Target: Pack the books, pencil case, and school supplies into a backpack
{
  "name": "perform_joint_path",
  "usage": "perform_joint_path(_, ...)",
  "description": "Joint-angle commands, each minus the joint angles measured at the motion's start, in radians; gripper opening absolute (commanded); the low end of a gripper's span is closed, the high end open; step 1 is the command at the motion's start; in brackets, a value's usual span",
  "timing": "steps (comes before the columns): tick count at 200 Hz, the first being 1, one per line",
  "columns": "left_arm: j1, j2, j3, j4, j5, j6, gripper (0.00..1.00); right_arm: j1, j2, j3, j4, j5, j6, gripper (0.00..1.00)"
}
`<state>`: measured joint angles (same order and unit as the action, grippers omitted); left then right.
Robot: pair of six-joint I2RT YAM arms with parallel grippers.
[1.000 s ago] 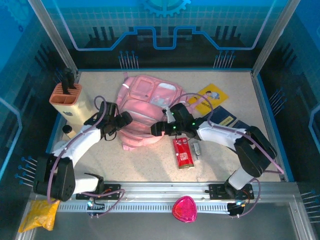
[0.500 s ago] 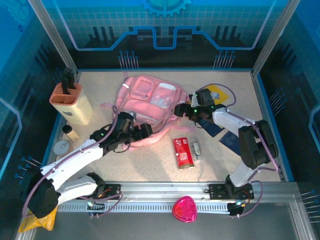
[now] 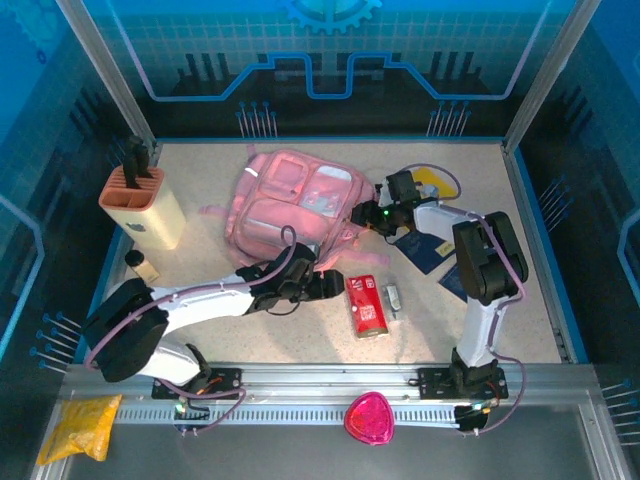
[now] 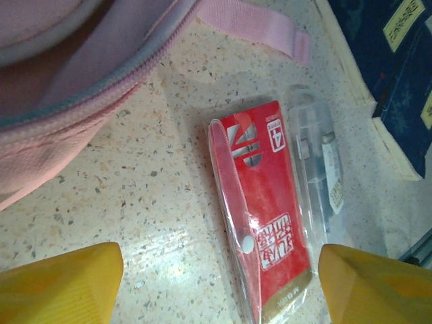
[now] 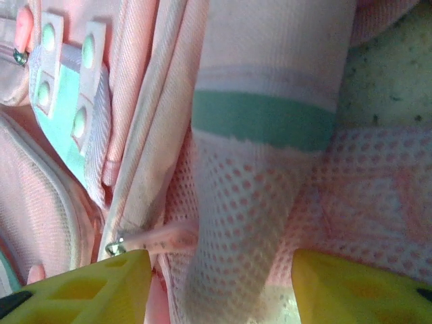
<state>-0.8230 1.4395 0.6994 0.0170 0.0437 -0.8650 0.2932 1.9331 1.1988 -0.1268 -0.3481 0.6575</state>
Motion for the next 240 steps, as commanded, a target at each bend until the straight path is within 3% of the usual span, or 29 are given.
perform_joint_path(1,-0.002,0.048,0.043,0.047,0.003,0.019,0.76,-0.006,0.051,0.052,0.014,-0.021,0.004,0.51)
perform_joint_path(31,0.006,0.08,0.046,0.01,-0.07,0.043,0.73,0.001,0.07,0.068,0.038,-0.03,-0.001,0.34)
perform_joint_path(59,0.055,0.089,0.009,0.046,-0.087,0.029,0.69,0.002,0.057,0.062,0.076,-0.064,0.005,0.08)
perform_joint_path(77,0.089,0.091,-0.003,0.05,-0.103,0.037,0.67,0.007,0.036,0.068,0.076,-0.073,-0.004,0.0)
perform_joint_path(140,0.292,0.005,-0.035,0.011,-0.14,0.115,0.61,0.057,-0.124,0.048,0.085,-0.127,0.002,0.0)
perform_joint_path(172,0.389,-0.072,-0.032,-0.031,-0.197,0.166,0.58,0.109,-0.23,0.0,0.07,-0.083,0.019,0.0)
perform_joint_path(200,0.46,-0.075,0.018,-0.031,-0.159,0.22,0.57,0.165,-0.298,-0.089,0.124,-0.034,0.122,0.0)
perform_joint_path(240,0.482,-0.07,0.126,-0.086,-0.118,0.343,0.68,0.219,-0.319,-0.163,0.229,0.076,0.277,0.0)
